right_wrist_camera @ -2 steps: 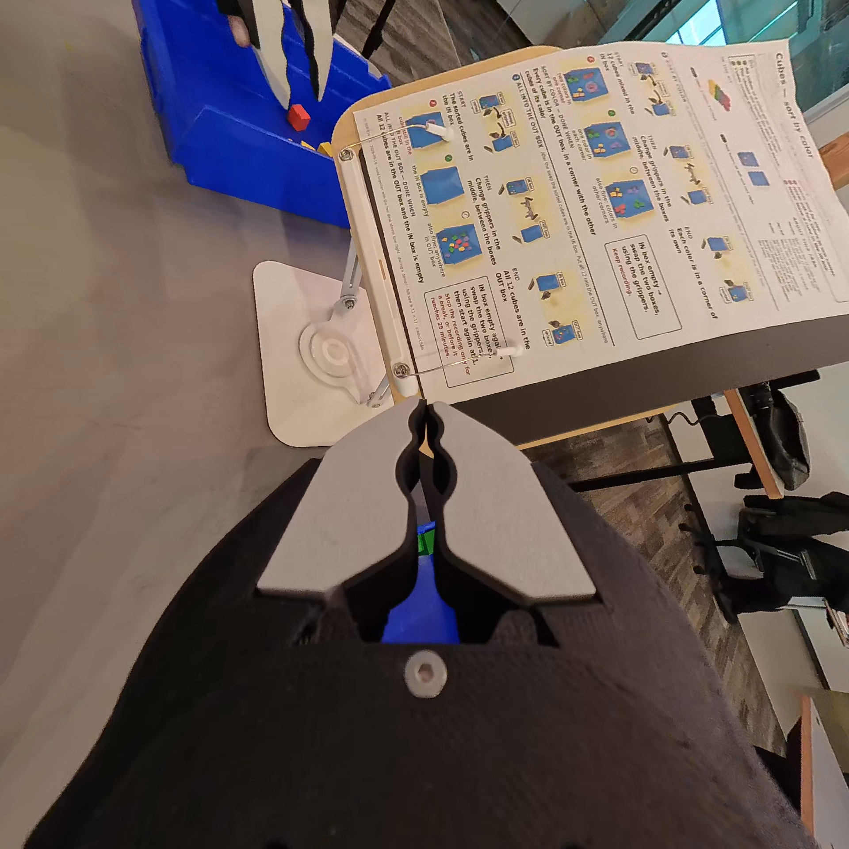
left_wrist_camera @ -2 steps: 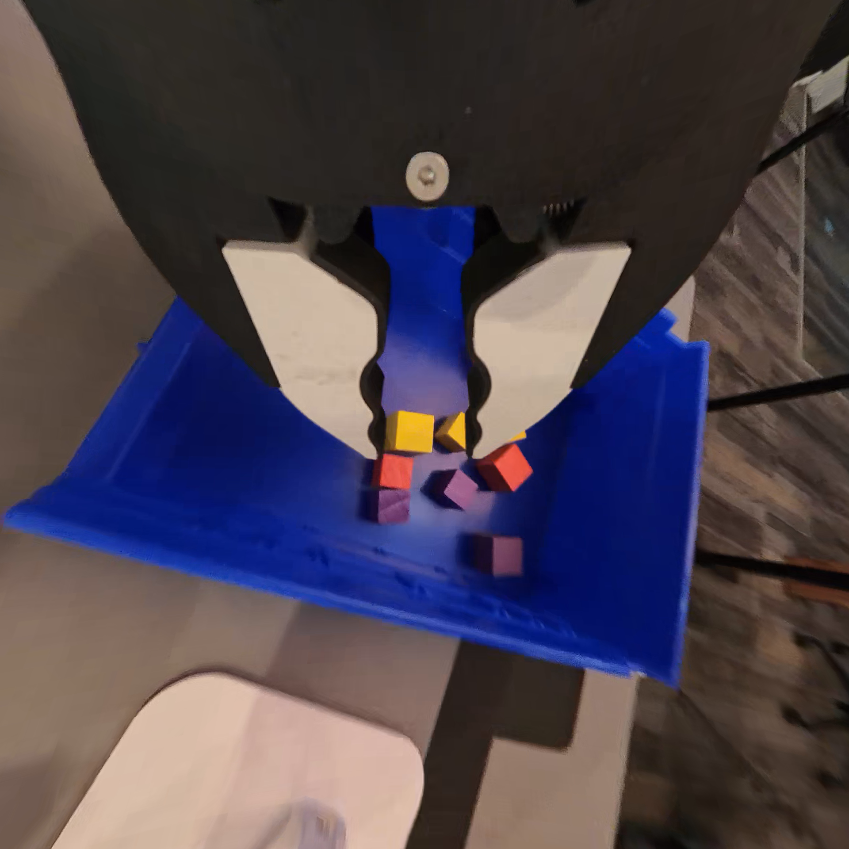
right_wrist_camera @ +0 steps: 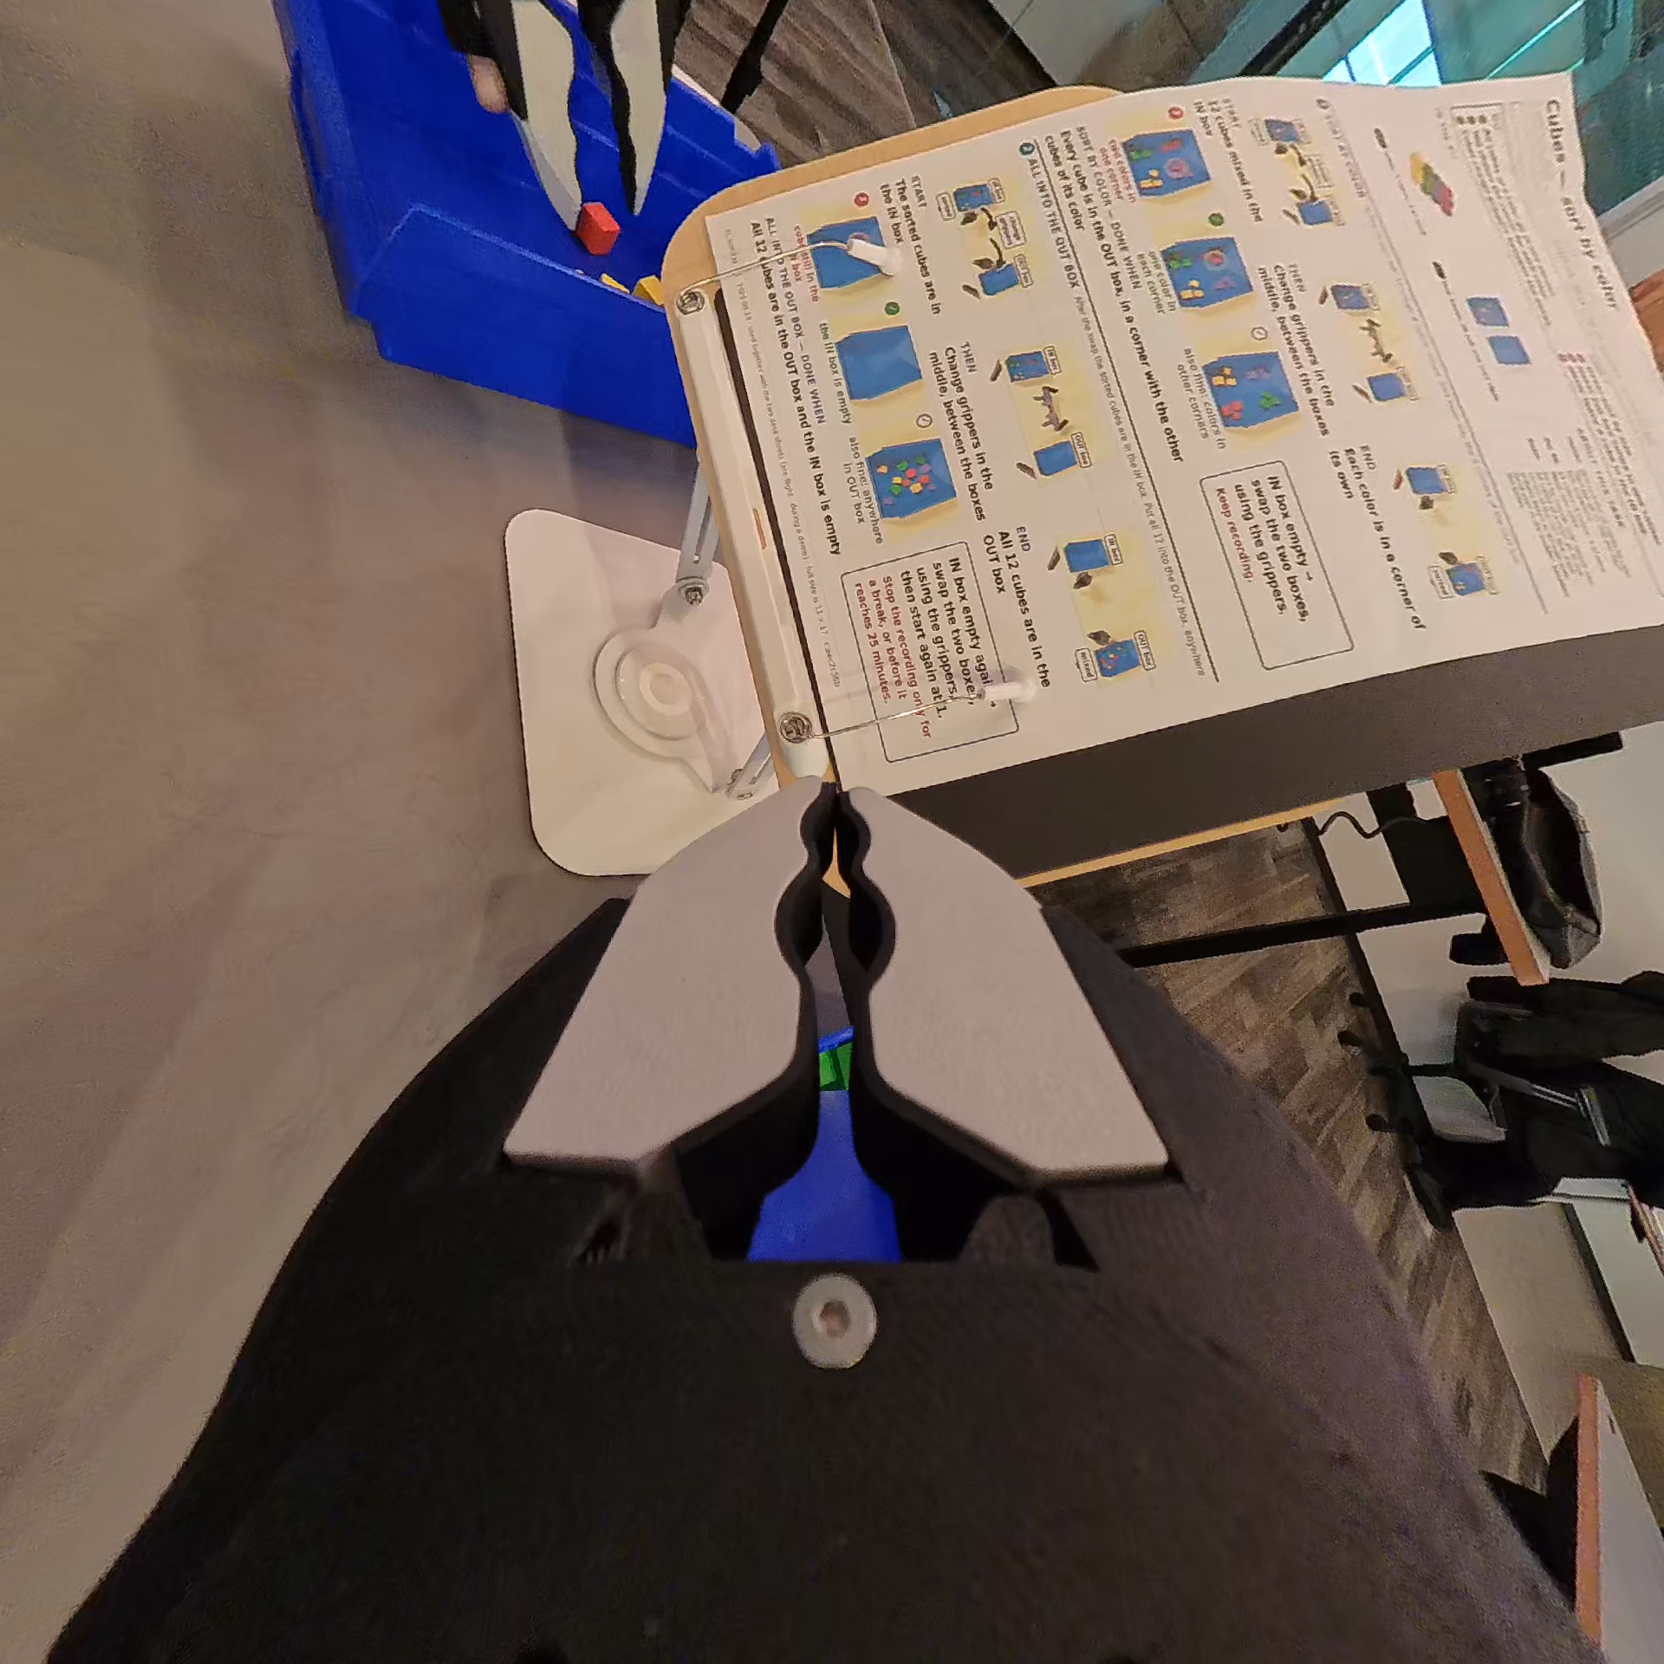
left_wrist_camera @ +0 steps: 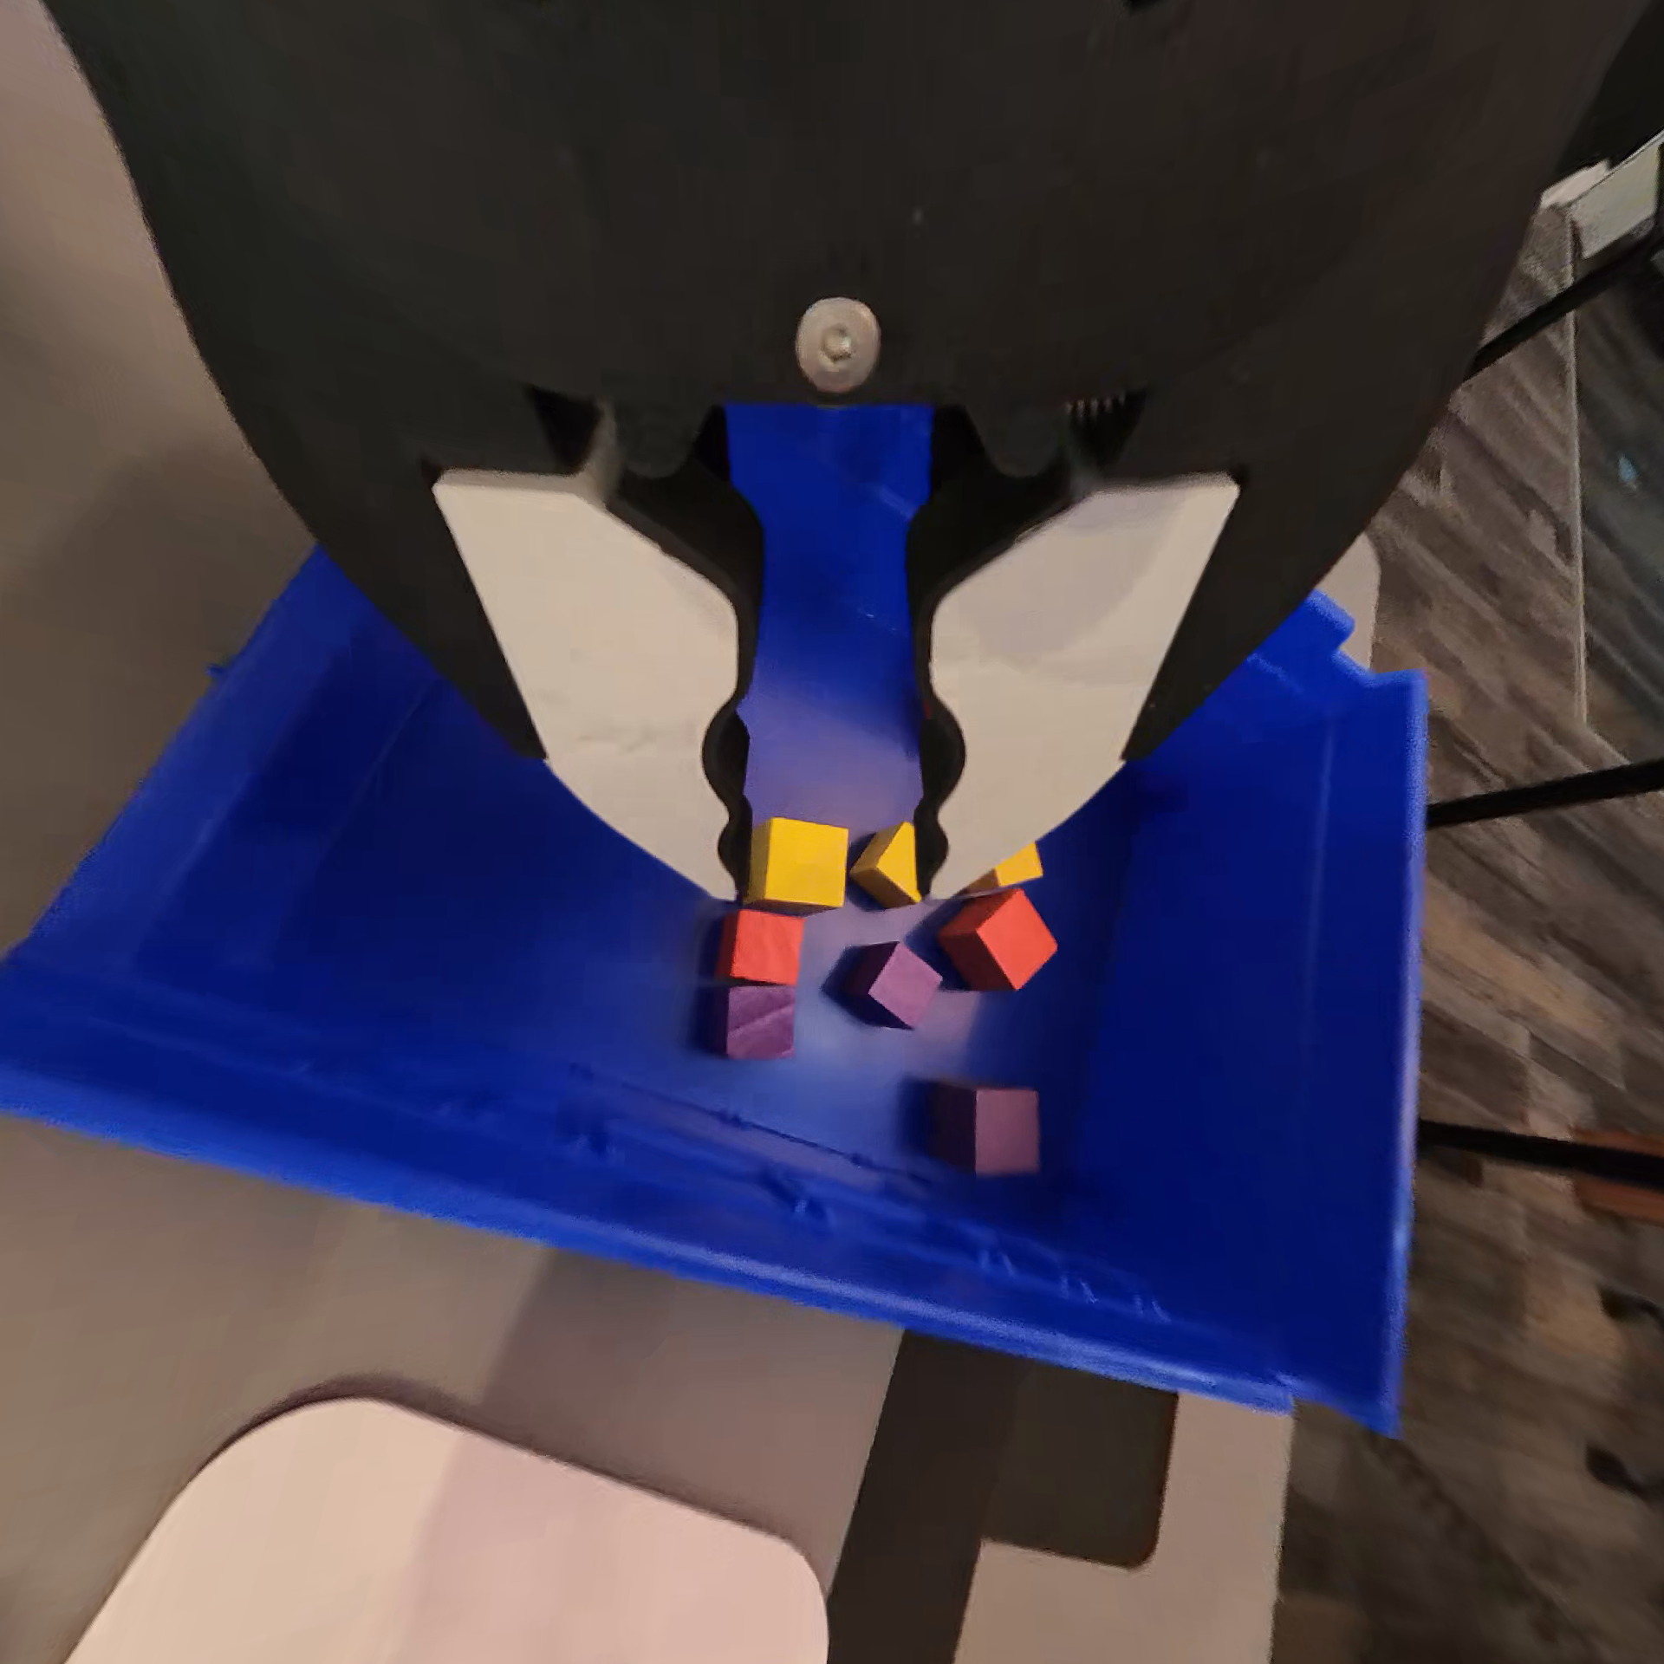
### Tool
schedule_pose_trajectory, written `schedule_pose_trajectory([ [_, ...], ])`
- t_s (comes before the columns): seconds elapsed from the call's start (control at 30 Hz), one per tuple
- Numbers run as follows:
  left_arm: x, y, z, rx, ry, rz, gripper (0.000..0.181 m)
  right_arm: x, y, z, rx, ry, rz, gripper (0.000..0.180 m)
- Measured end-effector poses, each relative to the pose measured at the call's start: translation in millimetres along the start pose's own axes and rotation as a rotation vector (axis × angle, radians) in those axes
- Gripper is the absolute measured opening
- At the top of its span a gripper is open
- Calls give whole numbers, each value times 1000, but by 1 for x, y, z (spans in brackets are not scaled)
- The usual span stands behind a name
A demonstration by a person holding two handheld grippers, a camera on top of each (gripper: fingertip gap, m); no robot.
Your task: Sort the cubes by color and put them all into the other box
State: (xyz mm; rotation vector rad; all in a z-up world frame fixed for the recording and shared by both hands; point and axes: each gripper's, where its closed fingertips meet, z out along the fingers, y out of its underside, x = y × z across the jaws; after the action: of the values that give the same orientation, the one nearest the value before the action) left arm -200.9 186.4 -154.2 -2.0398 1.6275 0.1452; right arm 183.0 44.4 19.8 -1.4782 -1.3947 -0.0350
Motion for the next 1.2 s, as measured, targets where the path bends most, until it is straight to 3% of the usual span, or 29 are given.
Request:
schedule_pose_trajectory([
  [0.33,9,33,42,-145,116,4,33,-8,2,11,-15,-38,-16,0],
  [0.8,16,46,69,-204,165,5,33,-14,2,18,-22,-61,-33,0],
  [1.07,10,46,66,-193,148,-15,29,-17,0,21,-10,-70,-38,0],
  [1.2,2,35,41,-112,115,-52,29,-23,-7,24,17,-88,-45,0],
])
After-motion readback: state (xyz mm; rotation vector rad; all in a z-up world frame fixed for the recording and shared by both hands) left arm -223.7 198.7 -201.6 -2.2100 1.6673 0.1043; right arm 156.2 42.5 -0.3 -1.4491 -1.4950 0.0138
